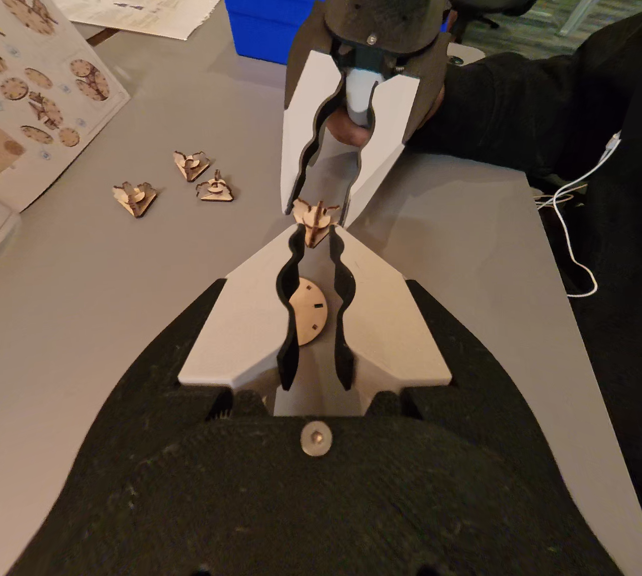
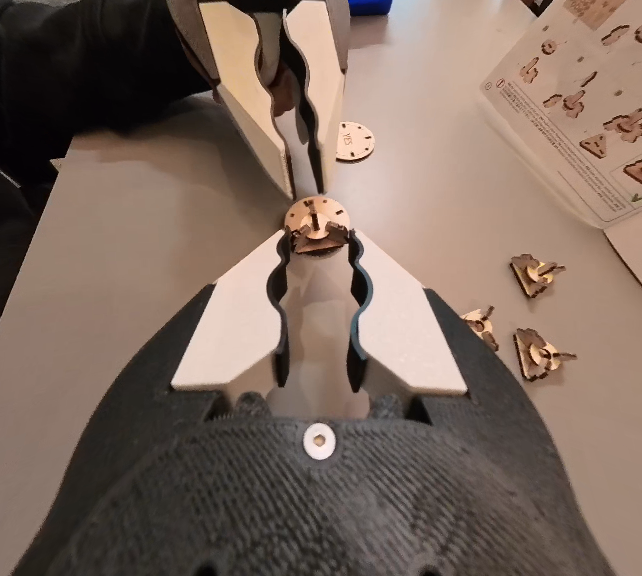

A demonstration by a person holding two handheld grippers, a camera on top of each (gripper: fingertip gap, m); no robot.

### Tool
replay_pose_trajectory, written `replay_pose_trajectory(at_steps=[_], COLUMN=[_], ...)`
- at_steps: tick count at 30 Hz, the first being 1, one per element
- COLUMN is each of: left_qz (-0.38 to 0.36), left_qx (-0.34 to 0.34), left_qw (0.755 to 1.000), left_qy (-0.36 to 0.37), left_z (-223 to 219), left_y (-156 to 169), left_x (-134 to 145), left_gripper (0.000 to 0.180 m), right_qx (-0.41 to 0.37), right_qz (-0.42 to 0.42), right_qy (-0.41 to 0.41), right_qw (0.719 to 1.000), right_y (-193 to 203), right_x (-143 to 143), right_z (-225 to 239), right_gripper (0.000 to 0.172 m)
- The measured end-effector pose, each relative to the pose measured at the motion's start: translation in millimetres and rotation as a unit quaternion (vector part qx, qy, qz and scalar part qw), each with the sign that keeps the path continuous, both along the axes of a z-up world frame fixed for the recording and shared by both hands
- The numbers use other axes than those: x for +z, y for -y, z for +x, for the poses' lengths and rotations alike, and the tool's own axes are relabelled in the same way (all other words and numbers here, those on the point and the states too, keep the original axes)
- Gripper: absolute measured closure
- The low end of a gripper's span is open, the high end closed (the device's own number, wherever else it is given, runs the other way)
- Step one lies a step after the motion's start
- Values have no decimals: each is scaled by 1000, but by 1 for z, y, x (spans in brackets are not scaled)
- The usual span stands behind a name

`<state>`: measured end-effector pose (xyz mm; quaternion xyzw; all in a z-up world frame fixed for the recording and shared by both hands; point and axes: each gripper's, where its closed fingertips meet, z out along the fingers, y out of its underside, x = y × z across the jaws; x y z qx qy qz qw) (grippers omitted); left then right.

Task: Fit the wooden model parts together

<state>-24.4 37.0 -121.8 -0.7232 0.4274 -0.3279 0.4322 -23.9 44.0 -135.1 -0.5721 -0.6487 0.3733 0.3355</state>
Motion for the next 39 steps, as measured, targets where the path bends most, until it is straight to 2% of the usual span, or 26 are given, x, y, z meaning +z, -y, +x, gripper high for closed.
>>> replay_pose_trajectory(at_steps=[6, 10, 16, 19, 21, 25, 30, 33, 39], left_qz=[0, -4, -55, -105, -154, -199, -239, -251, -251], left_qx=[5, -6, -19, -46, -86, -138, -186, -198, -220], left_qw=[999, 1000, 990, 972, 958, 946, 925, 924, 919], left_qy=[-34, -15, 126, 203, 228, 215, 231, 208, 210], left_z=[2, 5, 1, -2, -2, -5, -5, -1, 1], left_y=[-1, 2, 1, 5, 14, 31, 45, 52, 60], left_x=[-12, -8, 25, 40, 42, 35, 38, 30, 35], left_gripper=[177, 179, 180, 180, 180, 180, 180, 180, 180], right_qx=[2, 8, -3, 11, 30, 57, 95, 109, 118], right_qz=[3, -5, 67, 121, 166, 236, 272, 283, 293], right_qy=[-5, -28, -101, -148, -166, -173, -158, -155, -139], right_qw=[1000, 1000, 993, 982, 972, 955, 944, 940, 939], right_y=[2, 3, -2, 3, 11, 27, 49, 58, 62], right_x=[2, 11, 40, 56, 61, 67, 62, 59, 52], right_z=[0, 0, 3, 5, 7, 8, 4, 2, 0], right_gripper=[140, 140, 127, 125, 130, 135, 147, 153, 156])
